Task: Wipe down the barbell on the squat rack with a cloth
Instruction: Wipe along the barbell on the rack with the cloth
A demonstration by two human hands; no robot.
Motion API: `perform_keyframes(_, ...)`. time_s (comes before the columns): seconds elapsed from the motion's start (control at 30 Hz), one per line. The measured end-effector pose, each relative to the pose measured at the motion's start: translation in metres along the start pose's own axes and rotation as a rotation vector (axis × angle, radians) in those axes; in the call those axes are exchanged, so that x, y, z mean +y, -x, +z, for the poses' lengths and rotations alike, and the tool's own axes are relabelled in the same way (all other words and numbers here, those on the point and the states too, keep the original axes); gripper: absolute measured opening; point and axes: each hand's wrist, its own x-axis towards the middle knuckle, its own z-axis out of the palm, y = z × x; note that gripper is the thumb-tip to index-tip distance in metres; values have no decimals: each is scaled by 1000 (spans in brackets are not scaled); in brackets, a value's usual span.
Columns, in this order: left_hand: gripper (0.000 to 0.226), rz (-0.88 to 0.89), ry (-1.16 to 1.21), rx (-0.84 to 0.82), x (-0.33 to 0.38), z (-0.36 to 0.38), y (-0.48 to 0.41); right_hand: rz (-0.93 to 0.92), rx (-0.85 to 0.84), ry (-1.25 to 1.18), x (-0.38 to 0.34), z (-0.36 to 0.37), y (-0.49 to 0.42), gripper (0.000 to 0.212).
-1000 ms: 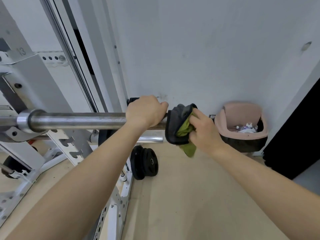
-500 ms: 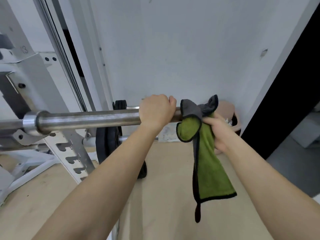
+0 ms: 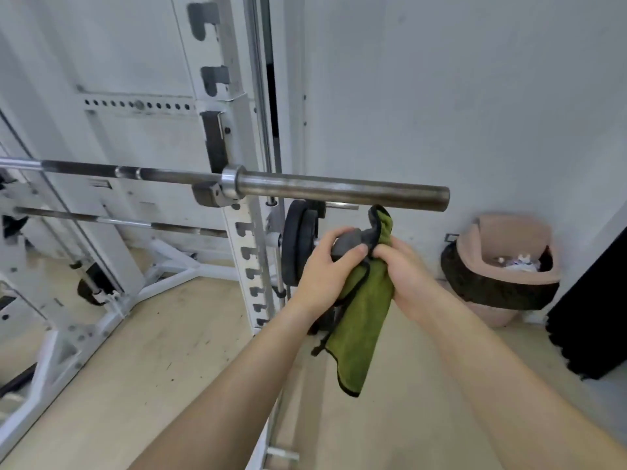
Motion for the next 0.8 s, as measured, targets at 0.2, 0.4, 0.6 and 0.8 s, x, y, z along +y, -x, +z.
perform_keyframes(0.2,32,-105,-116,348,5,-79,66,56,-73,127,28,87,34,16)
perform_keyframes(0.4,19,-70,-216,500,18,-158,124,54,-174,191,36,171,67,7)
perform_keyframes(0.6,21,-66,-329,508,21,-252,174,58,-221,259,40,271,97,10)
perform_keyframes(0.8,24,-160,-465,502,21,-397,239,52,-290,268,59,429,129,21)
